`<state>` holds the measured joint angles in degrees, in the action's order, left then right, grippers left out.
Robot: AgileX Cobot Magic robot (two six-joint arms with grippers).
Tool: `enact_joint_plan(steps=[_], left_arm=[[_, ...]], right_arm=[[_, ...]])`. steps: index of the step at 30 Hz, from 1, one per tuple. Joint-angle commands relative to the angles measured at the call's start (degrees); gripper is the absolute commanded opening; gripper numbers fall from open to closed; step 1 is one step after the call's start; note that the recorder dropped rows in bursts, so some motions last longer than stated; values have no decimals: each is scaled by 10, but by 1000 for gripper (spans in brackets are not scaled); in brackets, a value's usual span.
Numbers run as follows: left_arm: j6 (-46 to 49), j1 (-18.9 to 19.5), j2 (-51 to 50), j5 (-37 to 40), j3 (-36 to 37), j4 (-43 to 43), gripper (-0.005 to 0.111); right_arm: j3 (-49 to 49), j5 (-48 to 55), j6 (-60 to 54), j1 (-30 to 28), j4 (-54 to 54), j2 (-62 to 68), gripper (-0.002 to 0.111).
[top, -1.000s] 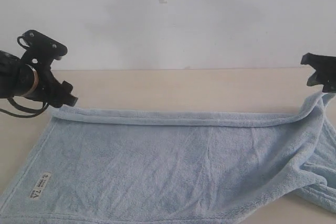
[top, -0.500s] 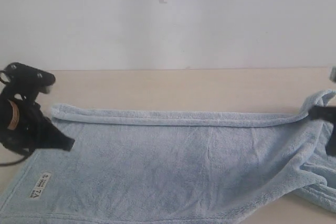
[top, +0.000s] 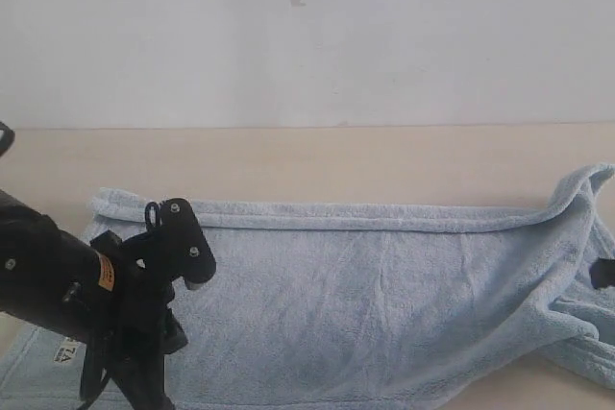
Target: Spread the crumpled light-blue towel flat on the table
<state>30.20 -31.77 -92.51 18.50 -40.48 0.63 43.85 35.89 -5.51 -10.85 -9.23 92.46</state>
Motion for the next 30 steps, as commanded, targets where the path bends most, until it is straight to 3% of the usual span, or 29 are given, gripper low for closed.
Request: enact_joint_plan(steps=[1, 11, 18, 30], left_arm=[[12, 7, -30, -47, 1, -17, 4], [-37, 7, -36, -42, -65, -15, 4], [-37, 7, -36, -37, -66, -15, 4], [-35, 7, -36, -37, -66, -16, 4]], right_arm=[[-16, 12, 149, 0, 162, 0, 0], [-38, -23, 133, 0, 151, 1, 0], [-38, -31, 73, 0, 92, 30, 0], [-38, 1, 80, 0, 125, 63, 0]])
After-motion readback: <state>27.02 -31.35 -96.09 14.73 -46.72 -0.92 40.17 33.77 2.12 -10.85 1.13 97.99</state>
